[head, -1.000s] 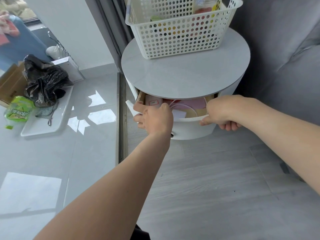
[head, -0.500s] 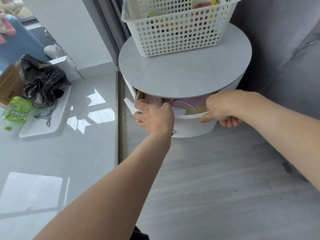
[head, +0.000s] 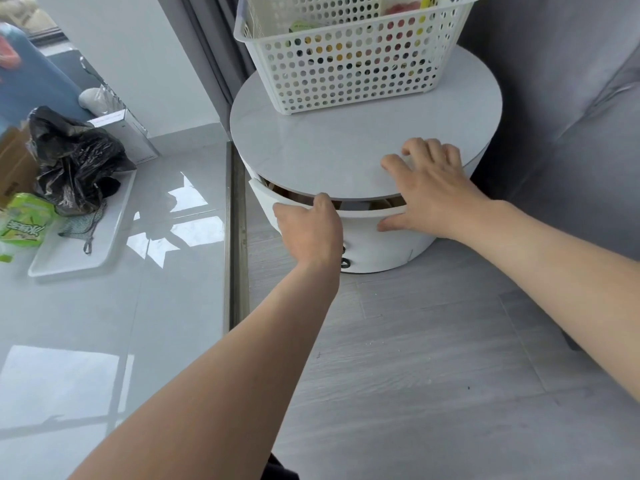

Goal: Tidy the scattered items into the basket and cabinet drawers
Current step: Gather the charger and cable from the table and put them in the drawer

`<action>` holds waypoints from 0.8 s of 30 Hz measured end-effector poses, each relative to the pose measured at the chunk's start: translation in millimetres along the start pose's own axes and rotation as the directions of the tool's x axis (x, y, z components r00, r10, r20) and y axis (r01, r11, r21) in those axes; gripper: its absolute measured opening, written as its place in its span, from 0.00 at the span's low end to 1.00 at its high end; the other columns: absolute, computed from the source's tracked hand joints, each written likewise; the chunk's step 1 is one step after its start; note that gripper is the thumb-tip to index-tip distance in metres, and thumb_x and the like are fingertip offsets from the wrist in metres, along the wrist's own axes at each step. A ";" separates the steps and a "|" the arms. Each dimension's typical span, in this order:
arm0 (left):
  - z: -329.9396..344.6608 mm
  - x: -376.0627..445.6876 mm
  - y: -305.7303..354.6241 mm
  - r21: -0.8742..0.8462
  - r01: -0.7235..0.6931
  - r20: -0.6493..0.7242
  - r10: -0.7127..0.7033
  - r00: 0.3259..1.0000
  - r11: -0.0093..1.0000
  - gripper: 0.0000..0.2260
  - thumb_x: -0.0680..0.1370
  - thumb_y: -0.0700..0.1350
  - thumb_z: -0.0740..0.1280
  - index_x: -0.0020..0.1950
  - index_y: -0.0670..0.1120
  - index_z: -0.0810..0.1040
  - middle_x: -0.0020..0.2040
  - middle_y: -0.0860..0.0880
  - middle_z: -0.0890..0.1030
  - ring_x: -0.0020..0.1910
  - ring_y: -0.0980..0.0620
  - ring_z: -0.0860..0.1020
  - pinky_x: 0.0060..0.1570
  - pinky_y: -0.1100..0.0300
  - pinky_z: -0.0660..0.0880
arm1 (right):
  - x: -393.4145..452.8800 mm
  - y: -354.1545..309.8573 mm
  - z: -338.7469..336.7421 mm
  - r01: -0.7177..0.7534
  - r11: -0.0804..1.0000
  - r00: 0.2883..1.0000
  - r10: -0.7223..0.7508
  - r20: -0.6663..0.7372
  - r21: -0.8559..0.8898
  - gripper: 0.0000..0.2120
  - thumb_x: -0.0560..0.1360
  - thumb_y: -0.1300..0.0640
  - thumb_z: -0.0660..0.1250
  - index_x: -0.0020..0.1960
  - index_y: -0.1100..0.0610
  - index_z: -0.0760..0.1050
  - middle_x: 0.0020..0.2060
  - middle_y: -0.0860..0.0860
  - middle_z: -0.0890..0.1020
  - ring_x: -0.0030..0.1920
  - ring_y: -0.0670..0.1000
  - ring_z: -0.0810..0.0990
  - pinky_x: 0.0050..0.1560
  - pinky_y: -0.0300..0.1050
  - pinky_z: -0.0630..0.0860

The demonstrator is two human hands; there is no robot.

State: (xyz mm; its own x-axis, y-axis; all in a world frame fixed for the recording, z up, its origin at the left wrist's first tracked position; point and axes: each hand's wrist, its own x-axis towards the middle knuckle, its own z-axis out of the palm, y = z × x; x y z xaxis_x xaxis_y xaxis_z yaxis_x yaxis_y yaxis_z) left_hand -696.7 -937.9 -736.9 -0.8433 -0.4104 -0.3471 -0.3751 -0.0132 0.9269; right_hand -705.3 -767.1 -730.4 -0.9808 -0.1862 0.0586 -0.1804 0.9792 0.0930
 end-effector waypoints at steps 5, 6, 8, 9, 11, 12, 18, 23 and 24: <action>4.2 4.7 -1.1 -0.061 -0.020 0.027 0.022 0.999 0.998 0.07 0.75 0.41 0.63 0.51 0.43 0.68 0.38 0.53 0.71 0.35 0.53 0.69 0.32 0.62 0.65 | 5.9 12.1 14.0 0.005 0.997 0.993 0.004 -0.122 0.073 0.37 0.64 0.28 0.66 0.63 0.52 0.68 0.55 0.53 0.69 0.56 0.56 0.67 0.59 0.54 0.66; 6.2 6.2 -2.9 -0.063 -0.030 0.012 0.031 0.999 0.998 0.07 0.74 0.41 0.63 0.50 0.43 0.67 0.37 0.54 0.70 0.35 0.52 0.69 0.33 0.61 0.66 | 7.3 13.8 16.5 0.009 0.998 0.989 0.001 -0.148 0.068 0.37 0.65 0.28 0.66 0.62 0.53 0.69 0.54 0.53 0.69 0.55 0.56 0.67 0.58 0.54 0.66; 12.6 5.8 -7.6 -0.055 -0.046 -0.011 0.046 0.999 0.997 0.10 0.73 0.41 0.63 0.52 0.43 0.68 0.37 0.54 0.72 0.34 0.53 0.70 0.34 0.62 0.69 | 7.6 16.2 21.6 0.024 0.998 0.981 -0.011 -0.193 0.065 0.36 0.65 0.28 0.66 0.61 0.53 0.69 0.53 0.53 0.69 0.53 0.56 0.67 0.56 0.54 0.66; 16.5 5.0 -10.2 -0.052 -0.055 -0.021 0.054 0.998 0.997 0.12 0.72 0.42 0.63 0.54 0.43 0.68 0.38 0.54 0.74 0.34 0.53 0.71 0.36 0.60 0.70 | 6.6 16.9 25.0 0.029 0.997 0.978 -0.014 -0.209 0.068 0.35 0.66 0.28 0.66 0.60 0.53 0.70 0.52 0.53 0.69 0.53 0.56 0.67 0.56 0.54 0.66; 21.4 5.2 -14.7 -0.045 -0.093 -0.029 0.091 0.995 0.995 0.15 0.71 0.44 0.63 0.56 0.45 0.68 0.41 0.53 0.78 0.37 0.51 0.74 0.40 0.56 0.72 | 5.8 17.9 30.0 0.054 0.997 0.967 -0.039 -0.253 0.053 0.33 0.67 0.30 0.66 0.59 0.54 0.71 0.51 0.53 0.69 0.51 0.56 0.68 0.53 0.53 0.66; 23.4 6.1 -17.3 -0.039 -0.111 -0.028 0.110 0.993 0.993 0.16 0.70 0.44 0.63 0.56 0.46 0.68 0.43 0.51 0.79 0.39 0.50 0.75 0.42 0.54 0.73 | 6.4 18.9 32.6 0.067 0.997 0.959 -0.052 -0.280 0.043 0.32 0.67 0.30 0.66 0.58 0.54 0.72 0.50 0.54 0.70 0.50 0.57 0.68 0.52 0.53 0.66; 31.3 6.4 -25.7 0.010 -0.077 0.075 0.076 0.994 0.997 0.34 0.69 0.48 0.64 0.74 0.48 0.58 0.60 0.51 0.79 0.48 0.51 0.78 0.57 0.42 0.77 | 5.2 22.9 40.3 0.089 0.996 0.933 -0.080 -0.352 0.010 0.29 0.70 0.30 0.62 0.56 0.54 0.74 0.47 0.55 0.73 0.47 0.59 0.71 0.46 0.53 0.66; 27.9 12.3 -18.6 0.063 -0.061 0.159 0.050 0.986 0.996 0.37 0.71 0.52 0.69 0.75 0.50 0.55 0.68 0.54 0.74 0.63 0.53 0.75 0.58 0.57 0.74 | -2.3 9.0 45.7 -0.033 0.993 0.944 0.067 -0.324 0.110 0.25 0.71 0.34 0.65 0.59 0.51 0.74 0.52 0.53 0.76 0.51 0.59 0.73 0.49 0.53 0.67; 27.3 10.6 -16.7 0.084 -0.052 0.162 0.038 0.986 0.995 0.34 0.72 0.51 0.69 0.73 0.49 0.57 0.66 0.54 0.76 0.61 0.54 0.76 0.55 0.59 0.74 | -4.4 4.2 41.7 -0.067 0.986 0.953 0.108 -0.282 0.152 0.24 0.71 0.37 0.66 0.60 0.51 0.74 0.54 0.53 0.75 0.52 0.59 0.73 0.51 0.53 0.67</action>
State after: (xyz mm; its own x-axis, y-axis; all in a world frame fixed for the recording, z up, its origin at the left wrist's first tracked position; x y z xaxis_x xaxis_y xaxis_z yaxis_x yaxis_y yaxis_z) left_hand -709.8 -917.1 -759.9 -0.9082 -0.2571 -0.3304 -0.3618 0.0850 0.9284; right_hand -704.9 -758.8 -771.8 -0.9333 -0.0946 0.3463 -0.1238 0.9903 -0.0632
